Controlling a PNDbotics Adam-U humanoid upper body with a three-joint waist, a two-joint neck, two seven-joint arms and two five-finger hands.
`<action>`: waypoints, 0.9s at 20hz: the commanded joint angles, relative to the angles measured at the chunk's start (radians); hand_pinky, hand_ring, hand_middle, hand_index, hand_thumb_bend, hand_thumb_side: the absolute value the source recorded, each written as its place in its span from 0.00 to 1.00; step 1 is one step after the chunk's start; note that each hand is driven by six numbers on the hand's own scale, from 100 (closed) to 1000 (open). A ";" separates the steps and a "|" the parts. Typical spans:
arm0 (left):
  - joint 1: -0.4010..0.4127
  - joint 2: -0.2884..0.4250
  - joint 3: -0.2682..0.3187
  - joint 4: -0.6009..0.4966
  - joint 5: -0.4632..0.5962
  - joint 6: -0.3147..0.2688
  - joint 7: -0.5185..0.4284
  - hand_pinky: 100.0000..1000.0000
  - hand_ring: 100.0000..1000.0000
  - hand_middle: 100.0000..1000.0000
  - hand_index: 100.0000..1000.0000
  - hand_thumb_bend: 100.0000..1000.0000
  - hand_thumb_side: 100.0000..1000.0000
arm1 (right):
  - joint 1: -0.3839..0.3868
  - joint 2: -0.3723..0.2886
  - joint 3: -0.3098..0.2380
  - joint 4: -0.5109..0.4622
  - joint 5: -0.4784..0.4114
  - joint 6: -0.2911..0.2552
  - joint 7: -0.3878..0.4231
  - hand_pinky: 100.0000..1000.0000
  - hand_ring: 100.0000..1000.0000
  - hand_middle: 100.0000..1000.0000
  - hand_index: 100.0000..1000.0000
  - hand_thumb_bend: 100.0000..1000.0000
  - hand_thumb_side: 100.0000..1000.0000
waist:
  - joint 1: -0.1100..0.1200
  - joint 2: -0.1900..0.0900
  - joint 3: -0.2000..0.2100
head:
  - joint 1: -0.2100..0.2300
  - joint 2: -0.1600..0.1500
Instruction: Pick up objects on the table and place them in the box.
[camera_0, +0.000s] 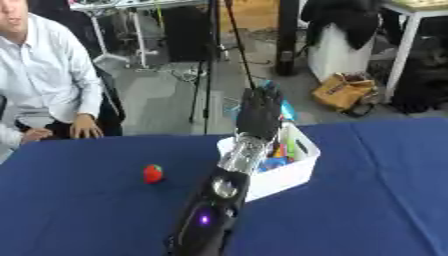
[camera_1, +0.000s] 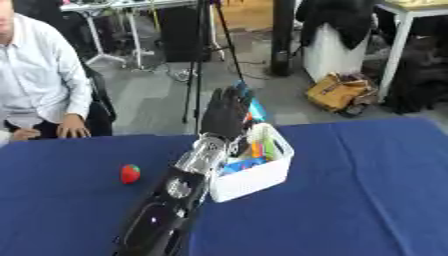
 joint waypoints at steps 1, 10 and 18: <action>-0.028 0.003 -0.007 -0.017 -0.006 -0.018 -0.044 1.00 1.00 1.00 1.00 0.00 0.20 | -0.008 -0.023 -0.010 -0.010 -0.005 -0.004 0.001 0.81 0.82 0.58 0.67 0.00 0.63 | -0.010 -0.023 -0.002 | 0.001 0.004; -0.027 -0.005 -0.008 -0.035 -0.002 -0.059 -0.131 1.00 1.00 1.00 1.00 0.00 0.52 | -0.009 -0.023 -0.011 -0.010 -0.005 -0.005 0.001 0.80 0.81 0.58 0.67 0.00 0.62 | -0.011 -0.023 -0.003 | 0.001 0.006; -0.026 -0.009 -0.009 -0.041 -0.024 -0.047 -0.135 1.00 1.00 1.00 1.00 0.00 0.42 | -0.010 -0.024 -0.011 -0.010 -0.005 -0.007 0.001 0.80 0.81 0.58 0.67 0.00 0.62 | -0.012 -0.020 -0.004 | 0.004 0.005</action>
